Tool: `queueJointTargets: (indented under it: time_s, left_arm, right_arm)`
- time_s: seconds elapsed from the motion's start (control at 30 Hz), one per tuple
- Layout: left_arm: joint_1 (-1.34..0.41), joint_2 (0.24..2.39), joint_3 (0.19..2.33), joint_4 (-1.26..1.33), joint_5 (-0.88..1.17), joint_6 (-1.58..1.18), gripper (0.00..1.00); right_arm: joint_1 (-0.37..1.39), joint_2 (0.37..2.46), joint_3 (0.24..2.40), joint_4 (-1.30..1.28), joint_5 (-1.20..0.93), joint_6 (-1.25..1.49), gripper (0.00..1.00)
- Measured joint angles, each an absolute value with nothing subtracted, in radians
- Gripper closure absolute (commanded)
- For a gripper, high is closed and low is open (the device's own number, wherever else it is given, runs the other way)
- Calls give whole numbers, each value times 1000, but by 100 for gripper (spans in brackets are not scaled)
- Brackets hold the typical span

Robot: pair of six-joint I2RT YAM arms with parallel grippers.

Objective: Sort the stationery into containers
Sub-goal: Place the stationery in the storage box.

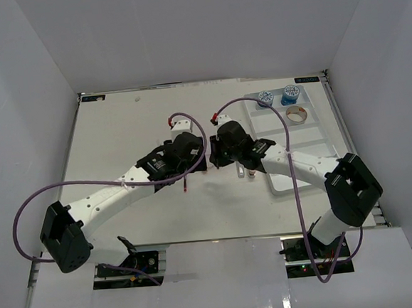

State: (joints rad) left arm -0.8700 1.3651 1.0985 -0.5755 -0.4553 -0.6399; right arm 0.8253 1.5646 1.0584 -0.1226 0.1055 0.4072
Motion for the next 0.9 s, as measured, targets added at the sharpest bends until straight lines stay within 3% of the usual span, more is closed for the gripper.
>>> queueJointTargets:
  time_s: [0.13,0.4,0.57,0.9]
  left_arm:
    - [-817,1312,1081,-568,-422,-632,19]
    - [-505,1255,1070,-535,-321,-543,14]
    - [-387,1250,1031,-466,-271,-467,4]
    - [-287,1219,831,-355,-232,-366,2]
  right_arm:
    - [756,1564,1058,-131,116,388,92]
    - [404,1562,1069,-159,95,340,92]
    - [209,1604,1155,-173,63,327,92]
    - [67,1864,1345,-171,18,287,91]
